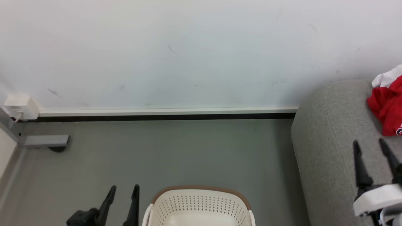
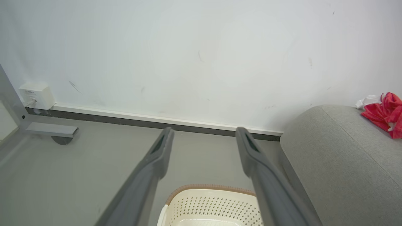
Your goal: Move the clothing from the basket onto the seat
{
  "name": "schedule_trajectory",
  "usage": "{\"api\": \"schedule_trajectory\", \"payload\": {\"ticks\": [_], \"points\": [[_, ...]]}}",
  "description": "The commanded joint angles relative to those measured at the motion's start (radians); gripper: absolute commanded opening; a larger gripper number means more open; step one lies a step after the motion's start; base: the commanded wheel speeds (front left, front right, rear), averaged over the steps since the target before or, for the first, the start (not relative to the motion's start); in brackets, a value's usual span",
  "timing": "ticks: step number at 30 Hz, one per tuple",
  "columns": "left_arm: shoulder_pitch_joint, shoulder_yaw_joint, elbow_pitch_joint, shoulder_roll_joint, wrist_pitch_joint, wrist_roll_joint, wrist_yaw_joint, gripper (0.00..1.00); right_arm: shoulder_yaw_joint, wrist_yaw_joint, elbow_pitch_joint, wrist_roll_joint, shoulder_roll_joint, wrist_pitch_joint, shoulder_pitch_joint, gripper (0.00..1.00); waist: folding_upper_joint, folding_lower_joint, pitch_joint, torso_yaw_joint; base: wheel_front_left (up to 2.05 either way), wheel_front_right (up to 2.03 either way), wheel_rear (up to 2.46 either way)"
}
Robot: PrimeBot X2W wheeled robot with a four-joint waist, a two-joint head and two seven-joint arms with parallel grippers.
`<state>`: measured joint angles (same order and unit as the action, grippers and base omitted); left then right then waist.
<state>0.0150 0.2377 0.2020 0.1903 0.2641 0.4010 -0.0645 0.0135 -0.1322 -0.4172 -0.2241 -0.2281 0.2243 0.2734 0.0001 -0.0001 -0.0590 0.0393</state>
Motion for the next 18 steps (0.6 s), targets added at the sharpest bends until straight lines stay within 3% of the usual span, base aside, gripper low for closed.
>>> {"api": "schedule_trajectory", "payload": {"ticks": [1,11,18], "points": [[-0.022,-0.017,0.002,-0.008,0.0,-0.012,0.004,1.0,-0.001,0.003,0.002,0.006,0.007,0.009,-0.033,1.0,-0.0001,0.0001,0.016,0.005,0.0,0.0,0.0],[-0.106,-0.151,0.027,-0.064,0.0,-0.097,0.057,1.0,-0.032,0.003,0.004,0.019,0.119,0.042,-0.213,1.0,-0.0001,0.0001,0.075,0.014,0.0,0.0,0.0],[-0.128,-0.211,0.029,-0.094,0.0,-0.135,0.096,1.0,-0.024,0.003,0.054,0.036,0.16,0.041,-0.289,1.0,-0.0001,0.0001,0.091,0.008,0.0,0.0,0.0]]}}
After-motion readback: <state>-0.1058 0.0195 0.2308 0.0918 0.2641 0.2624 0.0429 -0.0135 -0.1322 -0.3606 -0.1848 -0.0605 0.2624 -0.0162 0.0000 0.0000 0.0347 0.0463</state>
